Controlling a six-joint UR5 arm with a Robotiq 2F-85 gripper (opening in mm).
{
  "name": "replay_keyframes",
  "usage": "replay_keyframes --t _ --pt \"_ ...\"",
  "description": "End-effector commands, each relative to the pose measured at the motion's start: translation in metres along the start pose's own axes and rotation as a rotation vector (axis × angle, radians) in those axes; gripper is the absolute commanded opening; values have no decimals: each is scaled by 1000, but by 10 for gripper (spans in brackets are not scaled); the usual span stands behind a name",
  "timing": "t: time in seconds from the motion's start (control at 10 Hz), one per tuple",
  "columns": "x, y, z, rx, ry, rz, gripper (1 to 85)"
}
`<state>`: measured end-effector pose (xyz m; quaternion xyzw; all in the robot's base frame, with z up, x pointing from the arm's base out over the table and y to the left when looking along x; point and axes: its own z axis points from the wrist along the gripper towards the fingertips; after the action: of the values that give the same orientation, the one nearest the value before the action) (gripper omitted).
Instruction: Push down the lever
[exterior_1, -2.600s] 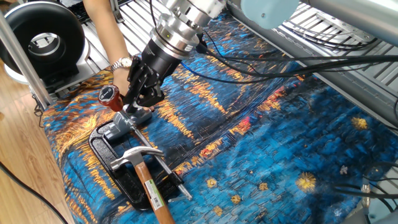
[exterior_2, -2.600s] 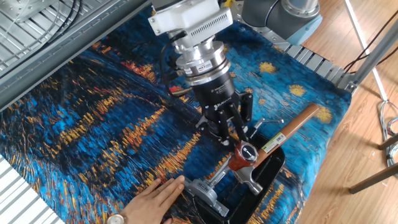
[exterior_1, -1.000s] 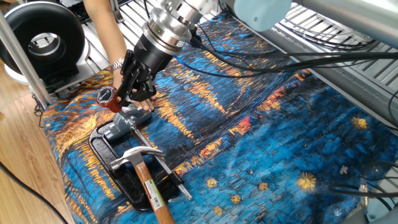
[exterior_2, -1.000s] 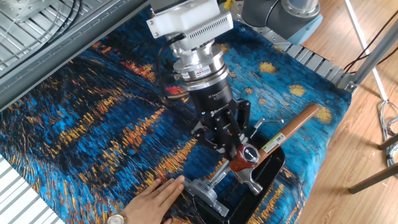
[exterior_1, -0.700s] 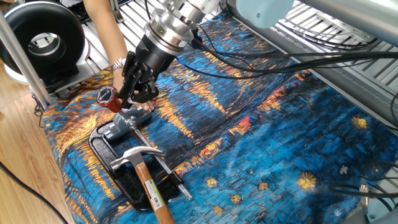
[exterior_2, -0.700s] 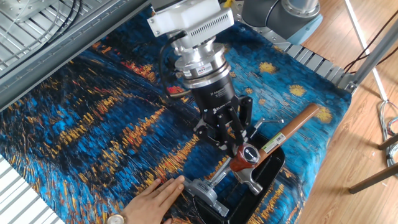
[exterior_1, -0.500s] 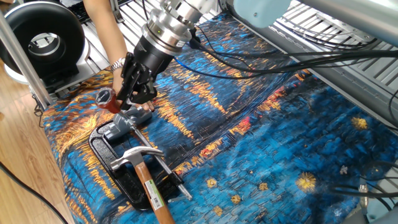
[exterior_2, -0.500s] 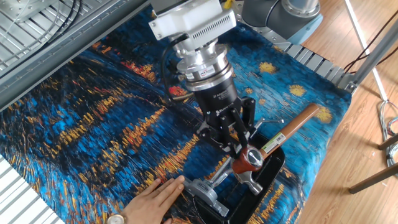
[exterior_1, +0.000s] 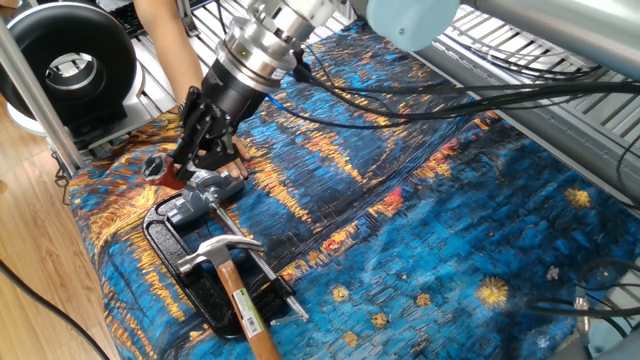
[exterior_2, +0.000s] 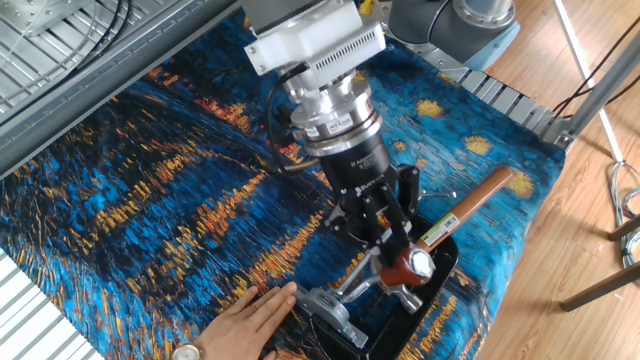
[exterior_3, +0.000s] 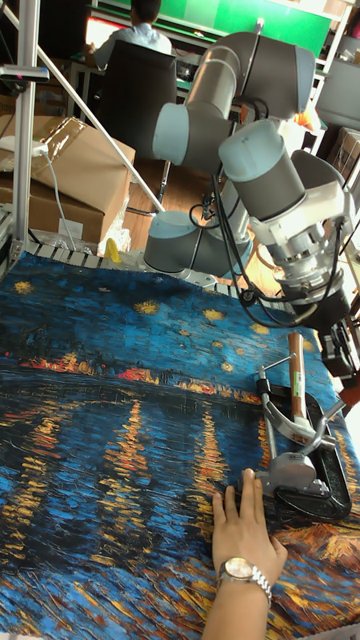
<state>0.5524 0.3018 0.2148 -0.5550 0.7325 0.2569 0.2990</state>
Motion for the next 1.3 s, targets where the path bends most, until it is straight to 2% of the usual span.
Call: replay_keyframes --t 0.0,0.1,0.5,0.9,1.1,1.2 --pt "-13 -7 16 22 -48 -7 323" --pt "-13 -7 22 34 -49 -2 313" --pt "-15 0 36 36 -43 -12 313" --pt "-16 8 70 88 -18 18 313" --pt "-13 15 81 95 13 25 313" --pt "-14 22 92 88 22 44 313"
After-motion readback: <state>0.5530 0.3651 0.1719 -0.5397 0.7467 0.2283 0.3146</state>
